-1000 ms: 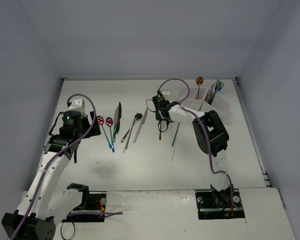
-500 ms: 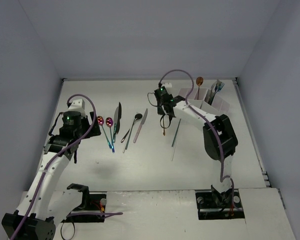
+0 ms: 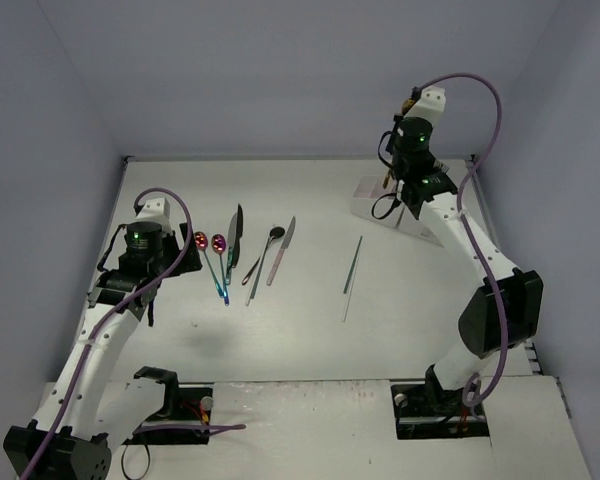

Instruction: Sort the eating utensils into containers

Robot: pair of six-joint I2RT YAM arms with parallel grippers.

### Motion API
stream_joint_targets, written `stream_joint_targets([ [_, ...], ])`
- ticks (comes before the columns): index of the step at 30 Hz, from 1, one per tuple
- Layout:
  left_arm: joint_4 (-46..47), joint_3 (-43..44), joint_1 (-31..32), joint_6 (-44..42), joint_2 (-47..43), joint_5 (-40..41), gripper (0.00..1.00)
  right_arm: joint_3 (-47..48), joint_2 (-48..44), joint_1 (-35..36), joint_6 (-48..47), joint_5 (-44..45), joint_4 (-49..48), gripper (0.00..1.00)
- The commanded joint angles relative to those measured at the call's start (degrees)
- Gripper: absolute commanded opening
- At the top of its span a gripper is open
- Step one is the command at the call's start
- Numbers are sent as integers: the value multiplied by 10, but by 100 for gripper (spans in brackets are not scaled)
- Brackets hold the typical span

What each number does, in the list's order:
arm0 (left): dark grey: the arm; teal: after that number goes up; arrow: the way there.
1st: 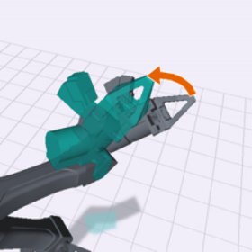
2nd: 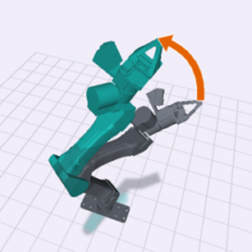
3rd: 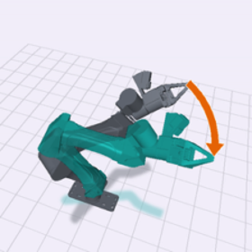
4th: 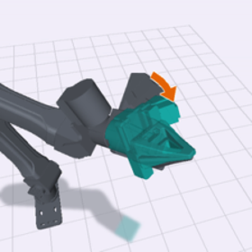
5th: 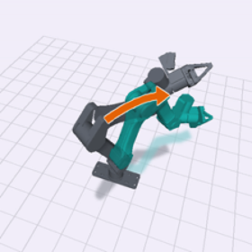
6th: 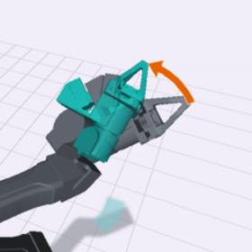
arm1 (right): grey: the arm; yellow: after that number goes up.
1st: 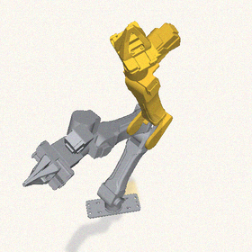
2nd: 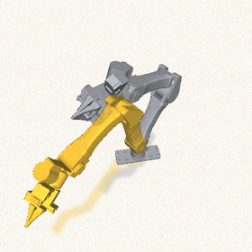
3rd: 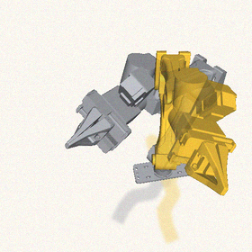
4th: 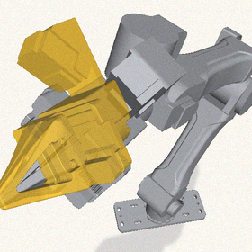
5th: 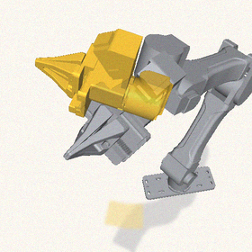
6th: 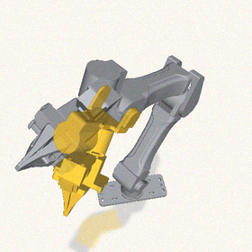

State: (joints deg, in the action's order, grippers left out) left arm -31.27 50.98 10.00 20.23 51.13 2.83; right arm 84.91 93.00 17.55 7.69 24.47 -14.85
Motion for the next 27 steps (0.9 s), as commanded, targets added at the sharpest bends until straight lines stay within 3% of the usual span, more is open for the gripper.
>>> stream_joint_targets([
  [1,14,7,-4,5,-4,5,79,-19,15,-31,-75,24,-188,0],
  [5,14,7,-3,5,2,5,79,-30,50,-49,-122,26,-267,0],
  [13,16,6,-3,5,11,10,79,-58,137,-66,-130,25,-365,0],
  [23,16,8,-3,6,19,7,79,-116,171,-66,-103,22,-393,0],
  [27,17,10,-3,6,20,1,79,-150,148,-62,-95,16,-391,18],
])
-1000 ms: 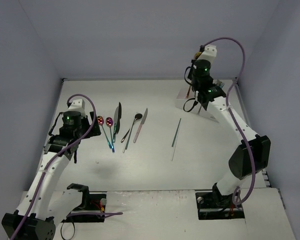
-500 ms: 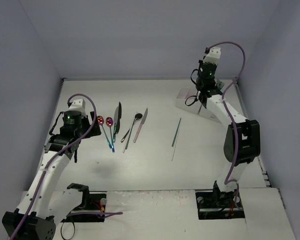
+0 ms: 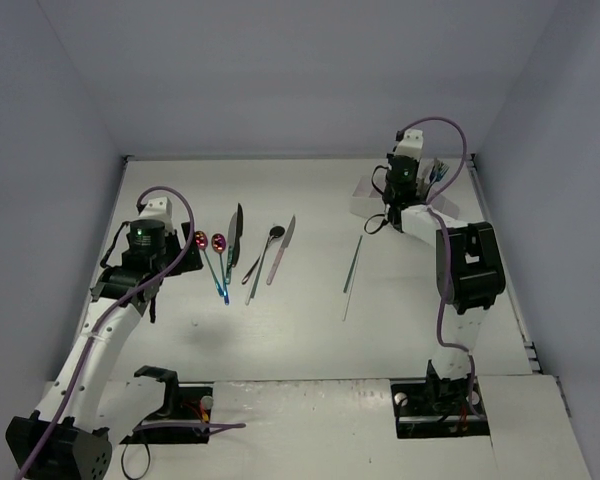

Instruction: Sort the eating utensils into containers

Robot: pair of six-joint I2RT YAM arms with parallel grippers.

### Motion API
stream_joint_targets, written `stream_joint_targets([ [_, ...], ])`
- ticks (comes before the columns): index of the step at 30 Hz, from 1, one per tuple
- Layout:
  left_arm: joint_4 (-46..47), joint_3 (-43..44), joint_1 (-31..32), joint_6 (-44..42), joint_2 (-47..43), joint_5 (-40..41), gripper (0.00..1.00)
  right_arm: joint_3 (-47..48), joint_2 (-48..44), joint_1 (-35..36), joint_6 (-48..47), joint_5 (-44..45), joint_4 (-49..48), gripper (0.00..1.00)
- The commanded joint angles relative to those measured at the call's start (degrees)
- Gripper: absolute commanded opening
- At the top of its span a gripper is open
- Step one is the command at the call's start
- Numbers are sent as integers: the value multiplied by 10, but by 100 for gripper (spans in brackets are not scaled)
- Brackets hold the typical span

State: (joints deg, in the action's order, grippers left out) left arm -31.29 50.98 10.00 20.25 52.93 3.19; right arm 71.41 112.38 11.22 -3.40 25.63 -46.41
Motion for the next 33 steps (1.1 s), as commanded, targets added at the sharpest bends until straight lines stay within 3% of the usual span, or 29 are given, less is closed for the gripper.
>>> stream_joint_targets([
  [1,17,10,-3,6,2,-3,79,-21,-57,5,15,5,-70,24],
  [6,23,10,-3,2,1,-19,79,-35,-131,24,20,5,1,44],
  [11,40,25,12,-18,33,-102,79,-27,-237,29,99,-44,147,54],
  [15,36,54,68,-43,71,-108,75,-43,-305,33,149,-122,232,56],
  [21,30,115,136,-39,159,-66,68,-122,-400,41,202,-225,270,56],
  [27,22,120,126,87,232,55,60,-199,-465,48,239,-270,280,56],
  [33,27,119,66,200,289,81,54,-236,-480,58,254,-297,280,56],
])
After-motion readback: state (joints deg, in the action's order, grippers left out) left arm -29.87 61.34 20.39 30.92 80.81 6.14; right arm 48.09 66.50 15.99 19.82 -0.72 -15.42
